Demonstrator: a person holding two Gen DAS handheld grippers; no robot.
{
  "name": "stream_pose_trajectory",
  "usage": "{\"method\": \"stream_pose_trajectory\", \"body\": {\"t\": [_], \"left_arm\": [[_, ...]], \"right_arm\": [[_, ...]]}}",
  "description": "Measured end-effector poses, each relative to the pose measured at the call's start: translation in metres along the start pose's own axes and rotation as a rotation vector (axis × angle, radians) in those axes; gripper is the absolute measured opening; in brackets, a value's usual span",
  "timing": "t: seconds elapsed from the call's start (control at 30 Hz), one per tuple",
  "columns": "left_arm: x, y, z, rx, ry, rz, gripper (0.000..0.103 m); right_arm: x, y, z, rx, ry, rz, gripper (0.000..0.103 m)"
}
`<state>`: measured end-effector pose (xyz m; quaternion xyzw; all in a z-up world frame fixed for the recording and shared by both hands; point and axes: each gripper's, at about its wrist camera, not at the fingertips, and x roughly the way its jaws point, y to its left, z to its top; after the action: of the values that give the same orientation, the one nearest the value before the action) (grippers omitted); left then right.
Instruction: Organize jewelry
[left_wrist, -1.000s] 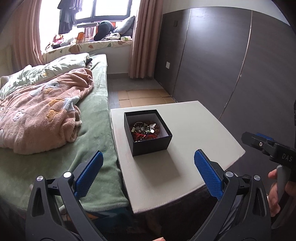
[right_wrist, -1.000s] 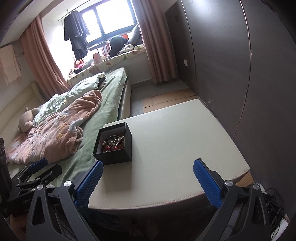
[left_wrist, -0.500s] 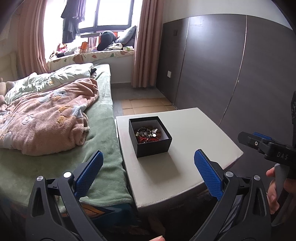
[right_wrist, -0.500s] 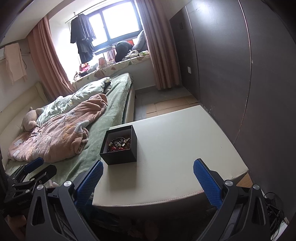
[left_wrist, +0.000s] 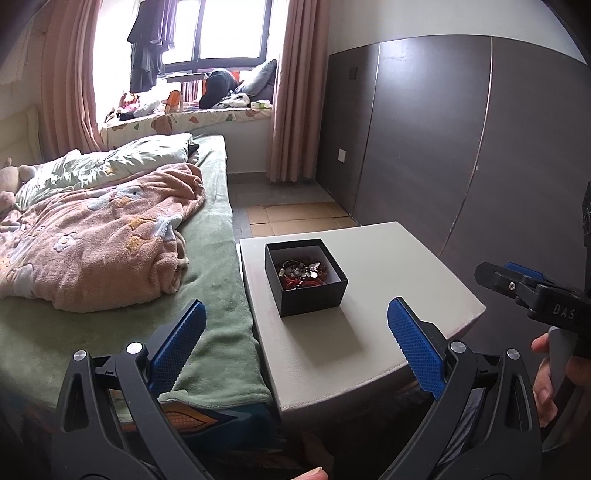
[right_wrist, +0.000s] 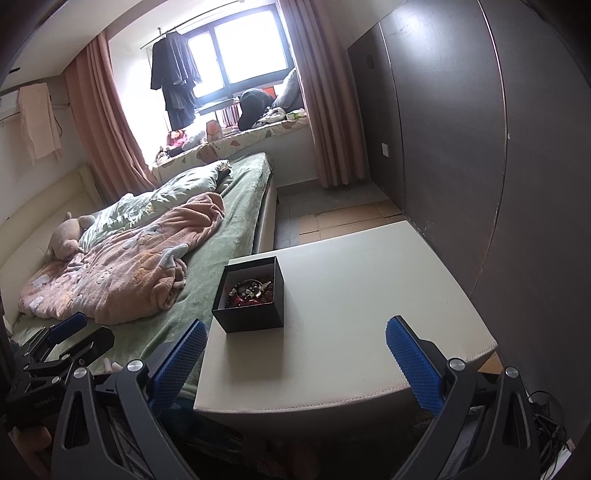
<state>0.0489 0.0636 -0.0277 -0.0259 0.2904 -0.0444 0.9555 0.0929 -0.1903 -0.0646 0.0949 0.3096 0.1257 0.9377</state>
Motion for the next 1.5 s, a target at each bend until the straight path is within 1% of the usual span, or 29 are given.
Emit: {"method": "stream_pose_trajectory", "body": {"t": [0.33,1.1,1.27,1.4,1.5], "left_arm": [[-0.0061,0.0021,0.0003,-0.008,-0.011,0.004,0.098],[-0.0090,0.0046,-0.0001,-0.017,-0.025,0.015,0.098],[-0.0094,0.0029,0.0002,-0.017,-0.027,0.006,0.098],[-0.0096,0.0011,0.0003,-0.016,-0.032,0.019,0.098],[-0.0095,0.0004,0.0001,-0.014,-0.036,0.043,0.098]], "right_arm": [[-0.0012,0.0029,-0.0011,0.000,0.007,0.021,0.096],[-0.0045,0.0071,-0.0012,0.003,-0.002,0.017,0.096],[-0.0043,0.0069,-0.0006,0.002,-0.001,0.017,0.096],[-0.0040,0.0067,-0.0009,0.003,0.001,0.016,0.096],[-0.0041,0.0066,-0.0006,0.002,0.000,0.014,0.096]]}}
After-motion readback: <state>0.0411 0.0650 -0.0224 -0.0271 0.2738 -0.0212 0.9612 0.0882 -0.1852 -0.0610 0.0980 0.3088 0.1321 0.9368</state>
